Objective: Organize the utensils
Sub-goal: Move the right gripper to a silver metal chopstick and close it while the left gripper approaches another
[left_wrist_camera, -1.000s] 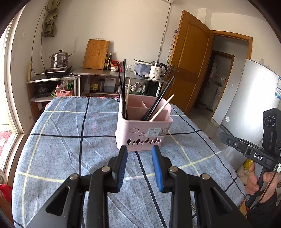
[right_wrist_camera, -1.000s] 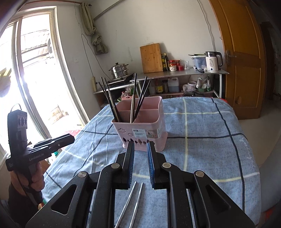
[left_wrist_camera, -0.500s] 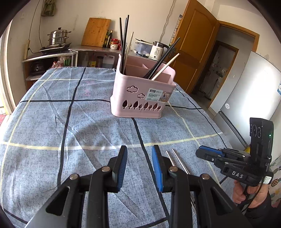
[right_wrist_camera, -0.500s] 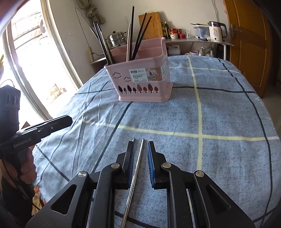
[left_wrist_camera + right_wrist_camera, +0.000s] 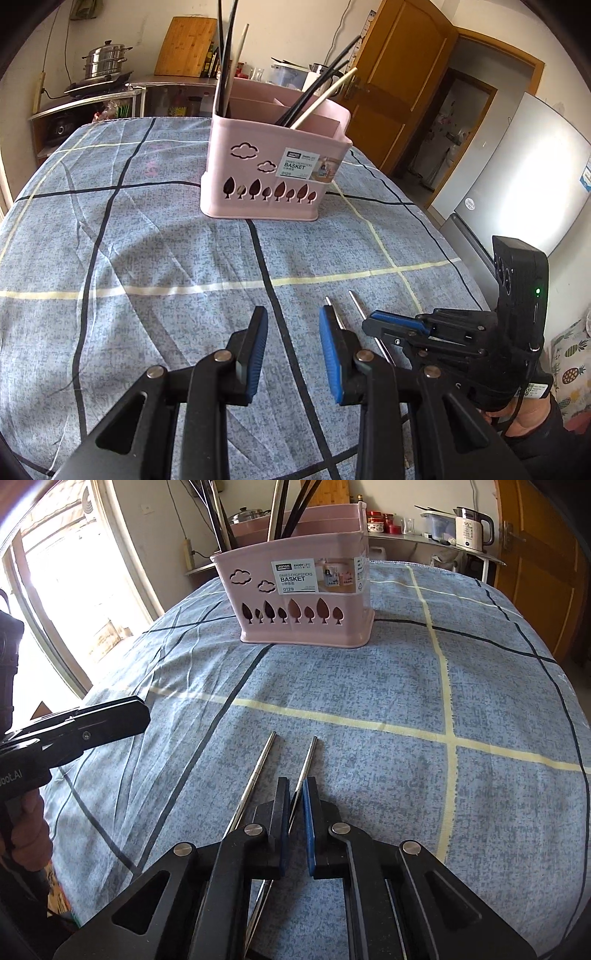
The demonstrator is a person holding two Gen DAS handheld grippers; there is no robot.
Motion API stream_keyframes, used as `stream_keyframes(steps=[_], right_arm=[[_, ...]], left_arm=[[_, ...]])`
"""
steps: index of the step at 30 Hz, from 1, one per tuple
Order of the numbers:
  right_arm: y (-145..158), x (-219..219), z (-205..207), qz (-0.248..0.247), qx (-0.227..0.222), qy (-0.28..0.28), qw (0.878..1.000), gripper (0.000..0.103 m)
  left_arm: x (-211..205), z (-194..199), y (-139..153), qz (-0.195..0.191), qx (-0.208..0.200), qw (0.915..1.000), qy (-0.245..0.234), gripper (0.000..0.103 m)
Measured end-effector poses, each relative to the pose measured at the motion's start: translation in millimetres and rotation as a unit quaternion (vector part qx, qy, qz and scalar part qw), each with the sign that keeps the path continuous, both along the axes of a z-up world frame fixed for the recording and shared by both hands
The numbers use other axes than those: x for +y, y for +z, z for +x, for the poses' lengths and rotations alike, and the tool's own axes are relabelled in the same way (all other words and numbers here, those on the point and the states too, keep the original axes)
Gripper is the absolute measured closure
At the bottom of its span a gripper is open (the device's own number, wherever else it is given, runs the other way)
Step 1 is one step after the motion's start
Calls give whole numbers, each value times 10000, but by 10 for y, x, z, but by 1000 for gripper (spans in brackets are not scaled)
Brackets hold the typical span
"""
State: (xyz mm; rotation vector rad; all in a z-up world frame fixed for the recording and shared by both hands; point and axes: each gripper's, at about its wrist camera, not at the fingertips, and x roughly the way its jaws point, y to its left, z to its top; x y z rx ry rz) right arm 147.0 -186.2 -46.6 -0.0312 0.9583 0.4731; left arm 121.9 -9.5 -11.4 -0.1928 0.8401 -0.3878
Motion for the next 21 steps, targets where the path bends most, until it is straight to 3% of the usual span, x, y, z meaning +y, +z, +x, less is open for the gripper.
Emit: stream_keyframes(steps=[7, 14, 19, 21], right_arm=[[10, -226, 7, -102, -8, -105, 9999, 96], [20, -406, -12, -156, -1, -242, 9996, 96], [17, -500, -13, -142, 26, -332, 9993, 96], [20, -509, -2, -158, 33, -360, 9992, 96]], left_arm=[[-319, 144, -144, 1, 319, 9991, -281, 73], [-705, 259, -362, 310, 642, 9963, -487, 73], [-874, 247, -338, 700, 408, 9953, -539, 73], [-920, 255, -335, 905, 332, 9937, -565, 79]])
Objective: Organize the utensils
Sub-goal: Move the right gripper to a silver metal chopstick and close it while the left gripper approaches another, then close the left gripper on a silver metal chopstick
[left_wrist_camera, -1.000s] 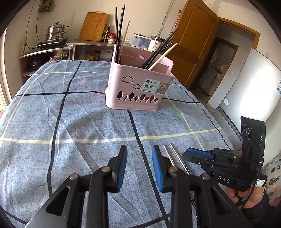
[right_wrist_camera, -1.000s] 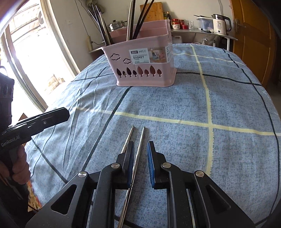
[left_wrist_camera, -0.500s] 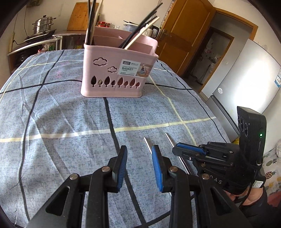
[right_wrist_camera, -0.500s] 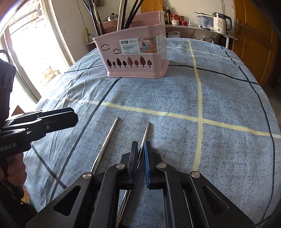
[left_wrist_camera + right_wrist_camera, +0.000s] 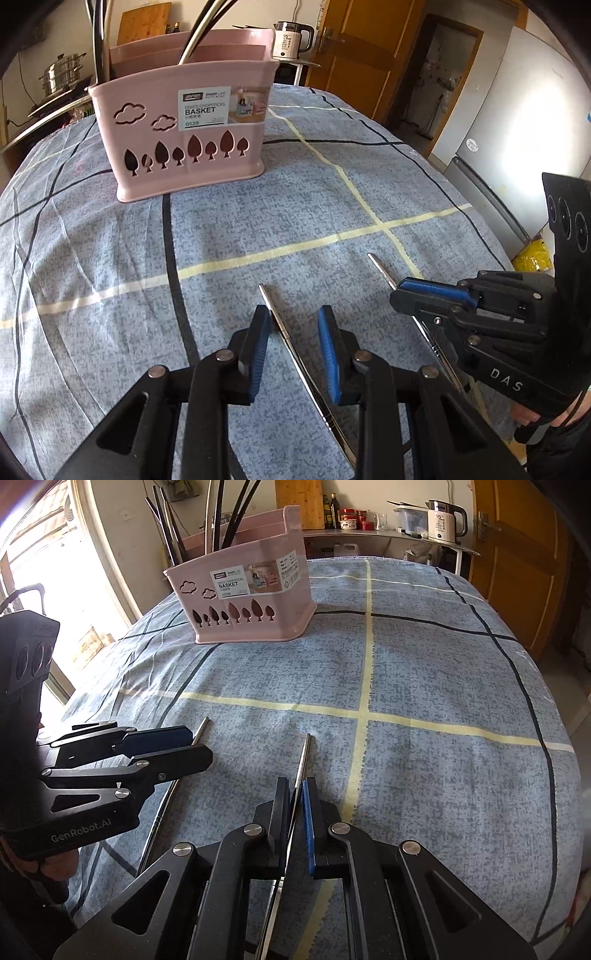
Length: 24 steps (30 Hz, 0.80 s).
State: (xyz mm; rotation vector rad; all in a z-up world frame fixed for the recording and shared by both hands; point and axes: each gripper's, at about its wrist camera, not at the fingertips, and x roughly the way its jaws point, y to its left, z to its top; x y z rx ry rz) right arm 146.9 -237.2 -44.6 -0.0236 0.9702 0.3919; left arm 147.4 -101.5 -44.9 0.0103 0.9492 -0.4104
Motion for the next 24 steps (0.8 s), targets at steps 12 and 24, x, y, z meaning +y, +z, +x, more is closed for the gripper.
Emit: stream_keyframes(steps=[12, 24], right_arm=[[10, 64, 112, -223, 70, -75, 9997, 96], [2, 101, 206, -274, 145, -43, 9995, 96]], left_arm=[[24, 87, 22, 602, -23, 9971, -471, 95], [-7, 107, 15, 616, 29, 9979, -184, 93]])
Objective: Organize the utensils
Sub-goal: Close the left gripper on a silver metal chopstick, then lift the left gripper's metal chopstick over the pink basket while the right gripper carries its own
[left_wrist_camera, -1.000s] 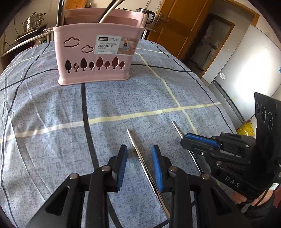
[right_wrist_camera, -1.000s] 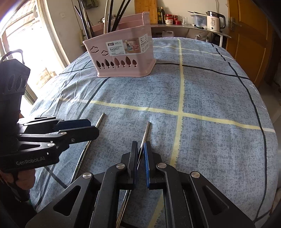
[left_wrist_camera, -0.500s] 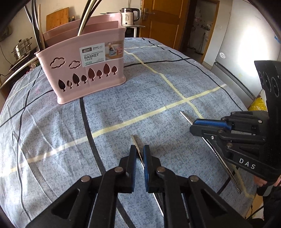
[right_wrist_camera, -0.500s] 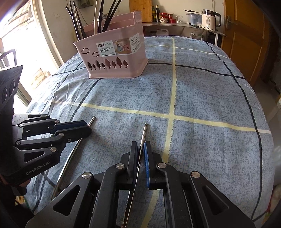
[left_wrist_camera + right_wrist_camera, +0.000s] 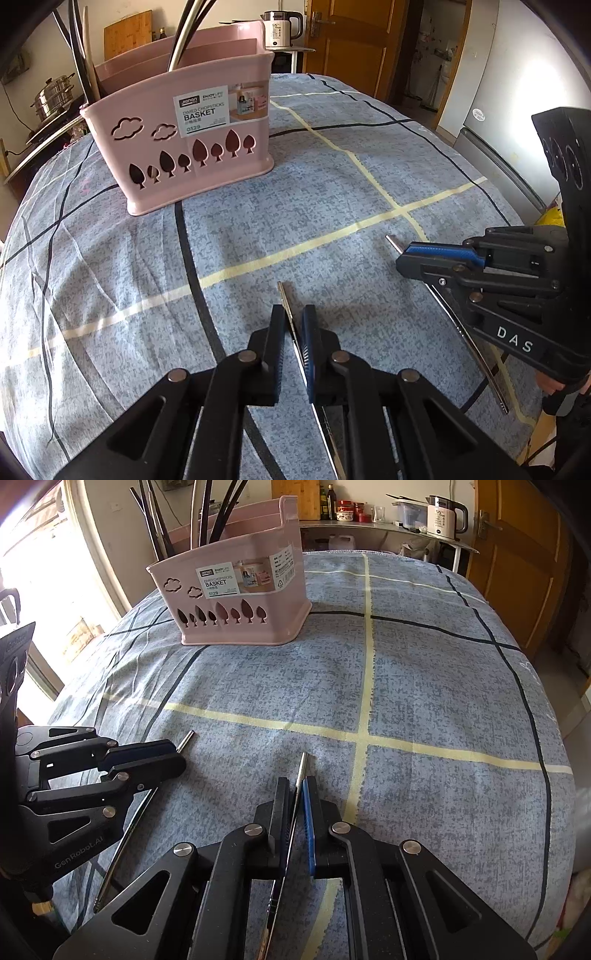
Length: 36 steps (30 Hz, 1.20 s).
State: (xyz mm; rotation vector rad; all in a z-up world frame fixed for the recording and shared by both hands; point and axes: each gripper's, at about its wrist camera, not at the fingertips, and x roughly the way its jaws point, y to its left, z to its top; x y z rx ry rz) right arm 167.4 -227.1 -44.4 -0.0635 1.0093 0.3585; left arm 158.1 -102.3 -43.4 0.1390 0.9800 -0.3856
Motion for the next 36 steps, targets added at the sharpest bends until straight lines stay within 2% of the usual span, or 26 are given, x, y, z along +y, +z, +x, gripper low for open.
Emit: stream_keyframes(steps=[4, 10, 18, 27, 30, 36], right_arm=[[-1, 2, 28, 58, 0, -28, 10000, 98], [120, -35, 24, 300, -139, -34, 9994, 99], [537, -102, -42, 598, -651, -32, 9961, 99], [1046, -149, -155, 842, -1309, -30, 9878, 99], [1166, -156, -190, 890, -1480, -33, 9850, 99], [1272, -161, -234, 951, -1631, -21, 9820, 99]], left_arm=[[-40, -4, -11, 34, -79, 10000, 4, 94], [23, 25, 31, -195, -18, 9998, 4, 98], [195, -8, 509, -532, -465, 9975, -23, 98], [423, -110, 1138, -871, -1174, 9892, -62, 98], [481, -113, 1253, -941, -1320, 9868, -45, 98], [568, -86, 1292, -1038, -1373, 9851, 2, 98]])
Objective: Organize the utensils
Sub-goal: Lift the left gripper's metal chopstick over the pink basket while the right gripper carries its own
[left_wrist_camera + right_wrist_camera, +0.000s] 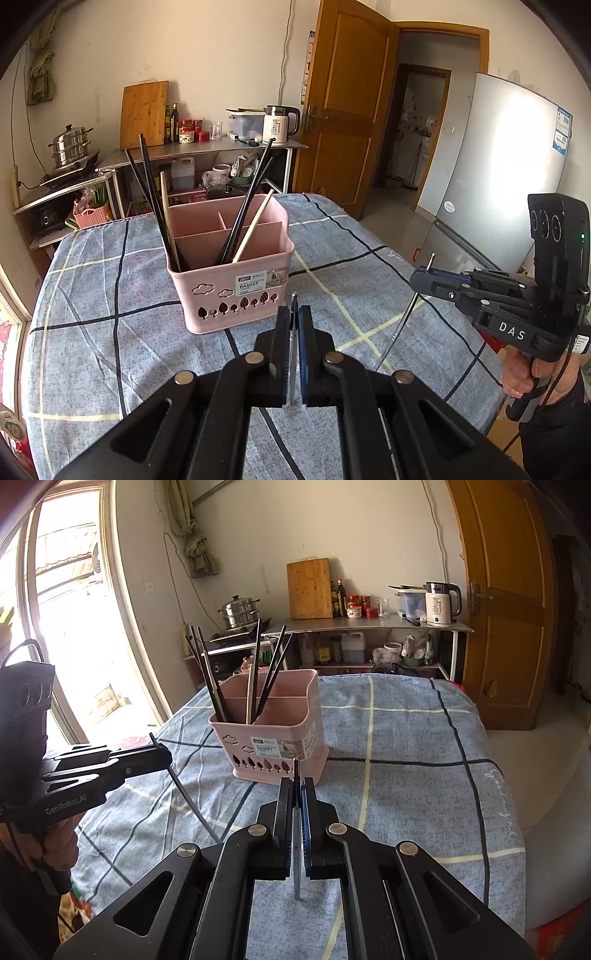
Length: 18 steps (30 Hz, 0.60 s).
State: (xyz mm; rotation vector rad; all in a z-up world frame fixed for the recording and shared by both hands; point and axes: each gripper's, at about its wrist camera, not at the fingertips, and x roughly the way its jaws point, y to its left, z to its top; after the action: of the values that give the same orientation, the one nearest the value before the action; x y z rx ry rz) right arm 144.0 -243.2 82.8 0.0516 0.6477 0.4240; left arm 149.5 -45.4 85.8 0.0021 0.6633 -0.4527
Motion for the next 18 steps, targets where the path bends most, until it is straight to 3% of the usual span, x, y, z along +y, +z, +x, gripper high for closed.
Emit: stream_keyframes(steps=[18], right_arm=[[159, 116, 1, -3, -171, 186, 9997, 99]], left_arm=[[235, 27, 127, -85, 2, 9998, 178, 98]])
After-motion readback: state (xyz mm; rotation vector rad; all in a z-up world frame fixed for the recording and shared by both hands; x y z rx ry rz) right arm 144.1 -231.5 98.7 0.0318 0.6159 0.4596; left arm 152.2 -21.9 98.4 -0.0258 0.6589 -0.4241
